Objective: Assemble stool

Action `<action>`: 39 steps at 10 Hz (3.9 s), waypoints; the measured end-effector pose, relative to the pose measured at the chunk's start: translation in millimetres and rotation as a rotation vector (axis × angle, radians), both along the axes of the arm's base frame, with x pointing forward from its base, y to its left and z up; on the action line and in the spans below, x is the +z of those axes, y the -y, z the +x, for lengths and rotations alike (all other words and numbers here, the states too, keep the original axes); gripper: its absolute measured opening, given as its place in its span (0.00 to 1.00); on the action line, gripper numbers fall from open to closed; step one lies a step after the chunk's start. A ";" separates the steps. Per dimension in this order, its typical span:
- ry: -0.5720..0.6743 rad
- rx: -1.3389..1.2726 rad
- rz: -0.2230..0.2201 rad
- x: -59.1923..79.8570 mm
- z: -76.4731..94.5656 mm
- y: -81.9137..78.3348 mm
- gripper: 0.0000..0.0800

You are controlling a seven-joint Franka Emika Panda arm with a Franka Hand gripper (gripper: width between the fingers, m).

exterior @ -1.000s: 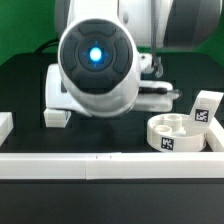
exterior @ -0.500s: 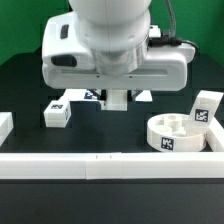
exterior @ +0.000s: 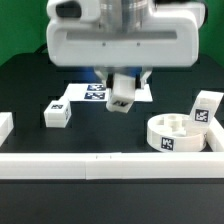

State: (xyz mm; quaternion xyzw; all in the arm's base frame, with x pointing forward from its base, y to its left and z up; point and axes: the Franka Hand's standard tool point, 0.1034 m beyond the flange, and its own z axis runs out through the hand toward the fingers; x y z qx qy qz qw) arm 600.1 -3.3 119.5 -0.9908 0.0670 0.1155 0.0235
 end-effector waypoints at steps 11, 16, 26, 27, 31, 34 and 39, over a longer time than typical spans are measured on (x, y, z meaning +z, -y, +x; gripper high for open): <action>0.430 -0.172 0.061 31.6 12.0 -42.7 0.41; 0.508 -0.264 0.101 17.6 -5.0 -63.1 0.41; 0.704 -0.289 0.039 17.8 -1.7 -55.1 0.41; 0.707 -0.290 0.037 17.0 -1.8 -54.0 0.41; 0.756 -0.298 0.031 -0.3 -0.5 -64.8 0.41; 0.755 -0.301 0.030 -0.1 -1.1 -63.8 0.41; 0.755 -0.309 0.032 5.1 -7.8 -51.4 0.41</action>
Offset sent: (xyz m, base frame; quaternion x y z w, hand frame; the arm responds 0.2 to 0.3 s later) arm 0.0000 0.0000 0.0000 0.0000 0.1938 0.0000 0.9810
